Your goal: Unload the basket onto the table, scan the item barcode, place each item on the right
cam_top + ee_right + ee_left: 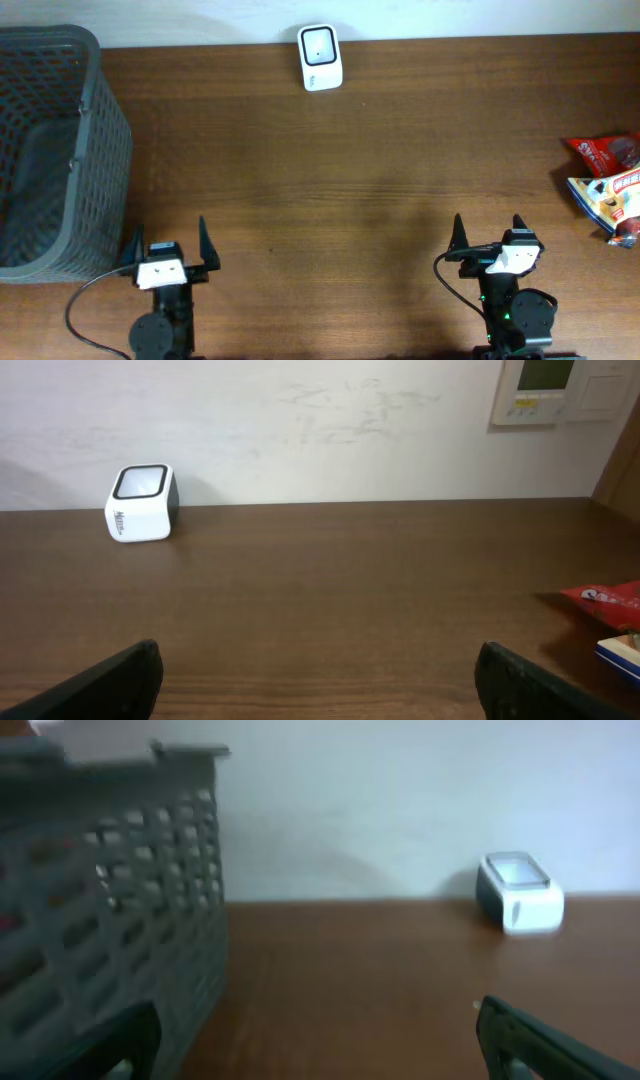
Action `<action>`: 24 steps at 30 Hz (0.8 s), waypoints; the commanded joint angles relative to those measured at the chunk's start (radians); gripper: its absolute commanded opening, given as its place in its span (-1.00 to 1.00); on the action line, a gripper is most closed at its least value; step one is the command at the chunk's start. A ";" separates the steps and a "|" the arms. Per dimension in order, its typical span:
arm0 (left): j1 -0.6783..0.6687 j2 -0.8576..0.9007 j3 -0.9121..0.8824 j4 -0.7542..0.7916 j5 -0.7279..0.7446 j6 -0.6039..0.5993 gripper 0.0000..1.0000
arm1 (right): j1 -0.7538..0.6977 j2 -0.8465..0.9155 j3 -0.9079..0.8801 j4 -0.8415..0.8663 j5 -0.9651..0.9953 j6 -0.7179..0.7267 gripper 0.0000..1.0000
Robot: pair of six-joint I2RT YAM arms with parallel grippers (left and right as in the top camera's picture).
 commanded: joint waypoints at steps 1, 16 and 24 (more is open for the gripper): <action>0.007 -0.008 -0.007 -0.096 0.014 0.060 0.98 | -0.006 -0.007 -0.009 -0.004 -0.002 0.004 0.97; 0.039 -0.008 -0.006 -0.101 0.052 0.058 0.98 | -0.006 -0.007 -0.009 -0.003 -0.002 0.004 0.97; 0.031 -0.008 -0.005 -0.108 0.071 -0.049 0.98 | -0.006 -0.007 -0.009 -0.004 -0.002 0.004 0.97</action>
